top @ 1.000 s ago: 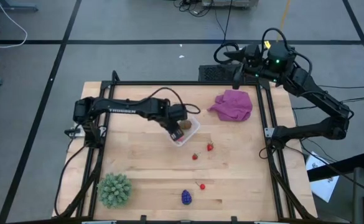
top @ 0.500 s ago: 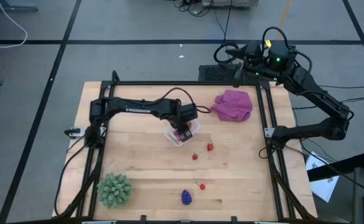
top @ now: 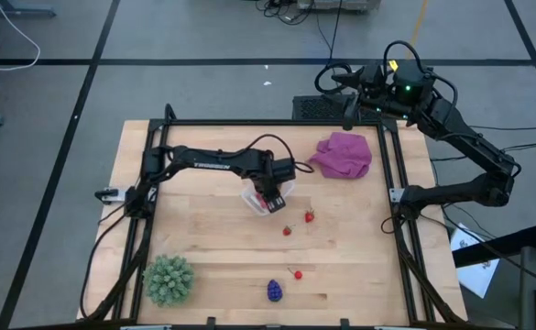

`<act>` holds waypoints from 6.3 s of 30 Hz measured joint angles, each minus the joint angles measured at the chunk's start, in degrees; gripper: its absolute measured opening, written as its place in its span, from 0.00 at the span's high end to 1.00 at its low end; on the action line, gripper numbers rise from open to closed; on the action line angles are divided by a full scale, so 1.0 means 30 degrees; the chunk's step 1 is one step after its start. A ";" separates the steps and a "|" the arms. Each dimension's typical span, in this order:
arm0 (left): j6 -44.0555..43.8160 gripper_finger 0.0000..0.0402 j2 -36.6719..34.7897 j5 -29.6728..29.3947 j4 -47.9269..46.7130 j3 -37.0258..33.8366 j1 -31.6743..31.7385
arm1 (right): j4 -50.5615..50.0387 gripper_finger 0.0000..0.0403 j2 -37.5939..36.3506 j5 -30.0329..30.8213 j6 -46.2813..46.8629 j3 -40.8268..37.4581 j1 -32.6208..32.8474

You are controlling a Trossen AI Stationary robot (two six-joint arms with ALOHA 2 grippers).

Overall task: Pick and placing Produce into tupperware
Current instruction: Put the peach into the transparent bin, then put the right strawberry into the transparent bin

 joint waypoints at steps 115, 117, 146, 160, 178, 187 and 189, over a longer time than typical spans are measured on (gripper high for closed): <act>-0.9506 0.51 -1.2524 -0.8243 -0.5536 -0.9005 -0.5790 | -0.1858 0.25 0.7563 0.2563 0.2375 -1.1249 1.0397; -0.9295 0.51 -1.2524 -0.8214 -0.5375 -0.9005 -0.5790 | -0.1924 0.25 0.7569 0.2543 0.2760 -1.1242 1.0397; -0.9105 0.51 -1.2524 -0.8174 -0.5144 -0.9005 -0.5790 | -0.0903 0.25 0.7570 0.1403 0.5224 -1.1234 1.0816; -0.9094 0.51 -1.2517 -0.8174 -0.4923 -0.9005 -0.5790 | -0.0954 0.25 0.7570 0.1397 0.5720 -1.1234 1.0870; -0.9016 0.51 -1.2509 -0.8029 -0.4707 -0.9005 -0.5877 | -0.0689 0.25 0.9641 0.1332 0.5902 -1.1249 1.0928; -0.8982 0.51 -1.2509 -0.8029 -0.4685 -0.9005 -0.5862 | -0.0328 0.25 1.0273 0.1434 0.5639 -1.1227 1.0900; -0.8982 0.51 -1.2509 -0.8029 -0.4685 -0.9005 -0.5862 | -0.0318 0.25 1.0204 0.1392 0.5632 -1.1234 1.0794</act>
